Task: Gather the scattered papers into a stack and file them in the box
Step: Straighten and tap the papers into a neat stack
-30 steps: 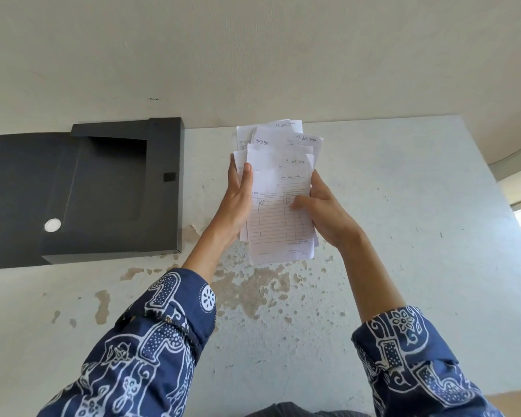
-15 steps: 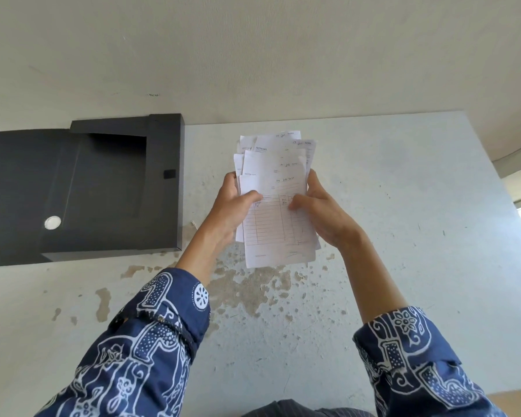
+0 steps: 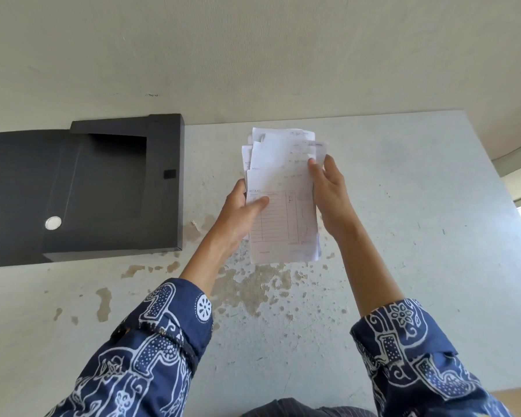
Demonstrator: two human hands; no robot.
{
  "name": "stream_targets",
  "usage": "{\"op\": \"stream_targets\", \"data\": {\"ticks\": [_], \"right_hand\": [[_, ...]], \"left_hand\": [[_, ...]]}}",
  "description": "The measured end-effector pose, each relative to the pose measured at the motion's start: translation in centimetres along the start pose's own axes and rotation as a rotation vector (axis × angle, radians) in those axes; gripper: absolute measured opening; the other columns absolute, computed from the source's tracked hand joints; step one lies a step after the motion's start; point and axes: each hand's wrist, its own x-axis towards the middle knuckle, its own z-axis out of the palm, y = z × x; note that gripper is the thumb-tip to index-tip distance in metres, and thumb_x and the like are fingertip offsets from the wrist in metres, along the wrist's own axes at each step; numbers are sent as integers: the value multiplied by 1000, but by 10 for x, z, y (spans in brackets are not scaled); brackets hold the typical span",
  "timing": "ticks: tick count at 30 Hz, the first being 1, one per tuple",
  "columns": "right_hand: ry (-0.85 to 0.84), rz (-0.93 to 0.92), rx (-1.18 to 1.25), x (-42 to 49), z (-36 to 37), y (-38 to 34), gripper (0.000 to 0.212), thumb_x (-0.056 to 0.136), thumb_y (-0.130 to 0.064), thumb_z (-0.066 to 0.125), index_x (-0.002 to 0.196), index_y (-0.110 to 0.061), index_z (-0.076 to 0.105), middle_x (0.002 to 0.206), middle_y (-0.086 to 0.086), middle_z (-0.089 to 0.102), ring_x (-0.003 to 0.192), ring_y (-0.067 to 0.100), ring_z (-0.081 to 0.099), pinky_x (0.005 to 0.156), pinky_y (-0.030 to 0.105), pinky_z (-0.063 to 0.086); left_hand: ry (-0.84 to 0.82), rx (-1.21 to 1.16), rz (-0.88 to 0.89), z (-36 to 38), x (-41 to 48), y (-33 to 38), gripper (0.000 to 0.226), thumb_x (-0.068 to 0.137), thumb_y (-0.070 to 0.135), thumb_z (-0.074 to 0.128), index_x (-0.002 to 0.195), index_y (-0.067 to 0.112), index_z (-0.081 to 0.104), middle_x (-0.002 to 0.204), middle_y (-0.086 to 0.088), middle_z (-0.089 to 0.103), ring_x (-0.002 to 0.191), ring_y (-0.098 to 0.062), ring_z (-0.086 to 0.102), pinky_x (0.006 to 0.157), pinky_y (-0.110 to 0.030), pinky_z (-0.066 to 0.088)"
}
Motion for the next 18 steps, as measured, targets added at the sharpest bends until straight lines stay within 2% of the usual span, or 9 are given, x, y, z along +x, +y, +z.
{"op": "stream_targets", "data": {"ticks": [2, 4, 9, 12, 15, 18], "right_hand": [[7, -4, -3, 4, -2, -3, 36, 100, -32, 38, 120, -4, 47, 114, 10, 63, 100, 18, 64, 75, 27, 53], [3, -18, -16, 6, 0, -6, 39, 100, -36, 37, 121, -4, 48, 114, 6, 62, 100, 14, 63, 77, 24, 53], [-57, -97, -72, 4, 9, -12, 35, 101, -35, 35, 122, -9, 43, 106, -6, 60, 90, -6, 62, 72, 17, 52], [-105, -122, -90, 4, 12, -16, 36, 101, -31, 36, 132, -13, 34, 110, -7, 58, 88, -10, 61, 70, 14, 51], [-131, -71, -72, 2, 11, -16, 44, 99, -32, 43, 138, -21, 26, 113, -3, 61, 91, -3, 64, 70, 18, 54], [-154, 86, -36, -2, 0, -8, 55, 93, -30, 55, 140, -22, 27, 117, 7, 64, 99, 17, 66, 79, 33, 57]], "left_hand": [[-35, 56, 7, 1, -2, -1, 34, 94, 7, 50, 127, 16, 48, 115, 5, 62, 106, -9, 60, 90, -19, 47], [-46, 104, 21, 1, -1, 1, 35, 94, 10, 50, 129, 15, 47, 120, 4, 60, 111, -12, 57, 96, -24, 44], [-29, 106, 54, 0, 4, 6, 26, 96, 14, 49, 120, 19, 41, 118, 6, 59, 104, -4, 58, 84, -16, 45], [-17, 88, 55, 1, 5, 5, 27, 95, 11, 50, 119, 18, 41, 113, 7, 59, 99, 0, 59, 81, -16, 47], [35, 49, 52, 2, 4, 4, 27, 94, 8, 51, 119, 16, 46, 112, 4, 62, 96, -2, 61, 78, -15, 50], [130, -72, 29, 1, 4, 5, 29, 93, 7, 54, 120, 11, 49, 107, 3, 64, 91, -4, 63, 71, -16, 53]]}}
